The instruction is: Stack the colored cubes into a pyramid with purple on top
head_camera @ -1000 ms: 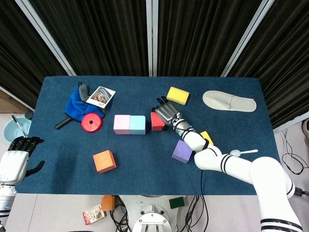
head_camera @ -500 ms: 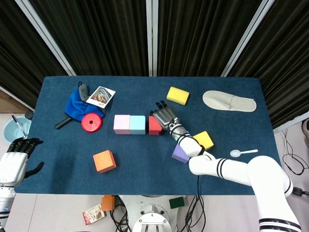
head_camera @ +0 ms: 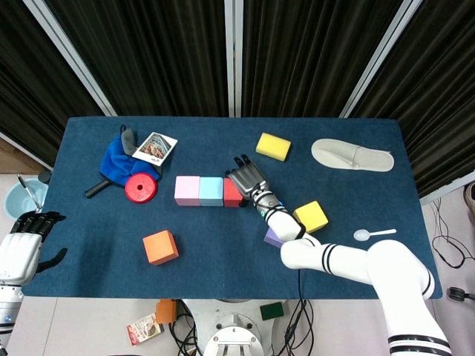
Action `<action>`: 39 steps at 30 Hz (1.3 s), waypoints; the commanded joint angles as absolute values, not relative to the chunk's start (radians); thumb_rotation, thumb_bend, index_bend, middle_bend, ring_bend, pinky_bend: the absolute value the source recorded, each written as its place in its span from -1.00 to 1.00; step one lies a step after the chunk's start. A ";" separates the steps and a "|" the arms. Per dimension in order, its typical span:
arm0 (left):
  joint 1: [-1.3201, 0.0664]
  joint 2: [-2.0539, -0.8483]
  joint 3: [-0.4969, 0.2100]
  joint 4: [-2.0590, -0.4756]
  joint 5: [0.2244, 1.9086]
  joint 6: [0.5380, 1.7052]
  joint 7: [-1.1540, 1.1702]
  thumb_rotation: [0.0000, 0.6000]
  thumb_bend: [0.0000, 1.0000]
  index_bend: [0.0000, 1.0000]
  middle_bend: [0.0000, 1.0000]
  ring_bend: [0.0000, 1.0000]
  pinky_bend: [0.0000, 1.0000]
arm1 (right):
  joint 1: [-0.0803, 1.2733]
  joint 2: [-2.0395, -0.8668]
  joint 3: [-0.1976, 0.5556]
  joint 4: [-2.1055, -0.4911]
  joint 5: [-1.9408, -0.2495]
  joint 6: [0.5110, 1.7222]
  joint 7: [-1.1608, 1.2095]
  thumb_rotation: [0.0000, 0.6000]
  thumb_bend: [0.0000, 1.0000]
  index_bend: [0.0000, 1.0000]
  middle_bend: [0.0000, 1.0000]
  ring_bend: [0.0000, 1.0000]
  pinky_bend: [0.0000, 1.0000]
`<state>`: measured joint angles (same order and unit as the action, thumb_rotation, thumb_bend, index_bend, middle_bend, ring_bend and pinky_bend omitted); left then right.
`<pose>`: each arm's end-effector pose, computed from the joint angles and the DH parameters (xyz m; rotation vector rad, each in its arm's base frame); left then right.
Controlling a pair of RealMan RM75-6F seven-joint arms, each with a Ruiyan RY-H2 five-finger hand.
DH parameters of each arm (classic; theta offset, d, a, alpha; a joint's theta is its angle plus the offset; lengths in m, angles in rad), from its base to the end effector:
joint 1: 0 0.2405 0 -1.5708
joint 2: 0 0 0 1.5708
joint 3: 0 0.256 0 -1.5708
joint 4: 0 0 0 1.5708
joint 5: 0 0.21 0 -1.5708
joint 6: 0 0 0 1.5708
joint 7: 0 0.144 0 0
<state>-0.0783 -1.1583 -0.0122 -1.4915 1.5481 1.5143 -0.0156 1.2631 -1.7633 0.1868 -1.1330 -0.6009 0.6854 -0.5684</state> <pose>-0.3272 0.1725 0.1540 -1.4414 -0.8429 -0.8703 -0.0285 -0.4159 -0.0883 2.0808 -0.8484 0.7182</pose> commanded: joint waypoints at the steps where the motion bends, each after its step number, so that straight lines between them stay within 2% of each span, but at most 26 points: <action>1: -0.078 -1.158 -0.013 -1.490 1.546 1.514 -0.017 1.00 -0.63 -0.49 -0.55 -0.59 -0.68 | 1.266 -1.767 0.190 -1.126 -0.598 0.682 -0.568 1.00 -0.74 -0.25 -0.25 -0.90 -1.00; 14: -0.080 -1.156 -0.014 -1.484 1.542 1.507 -0.021 1.00 -0.63 -0.49 -0.55 -0.59 -0.68 | 1.280 -1.790 0.202 -1.096 -0.598 0.656 -0.552 1.00 -0.74 -0.25 -0.25 -0.90 -1.00; 32: -0.083 -1.166 -0.013 -1.470 1.548 1.505 -0.030 1.00 -0.63 -0.49 -0.55 -0.59 -0.68 | 1.295 -1.777 0.191 -1.142 -0.549 0.696 -0.607 1.00 -0.74 -0.25 -0.25 -0.90 -1.00; 39: -0.078 -1.167 -0.012 -1.464 1.545 1.510 -0.035 1.00 -0.63 -0.49 -0.55 -0.59 -0.69 | 1.303 -1.786 0.189 -1.146 -0.523 0.703 -0.626 1.00 -0.76 -0.36 -0.32 -0.90 -1.00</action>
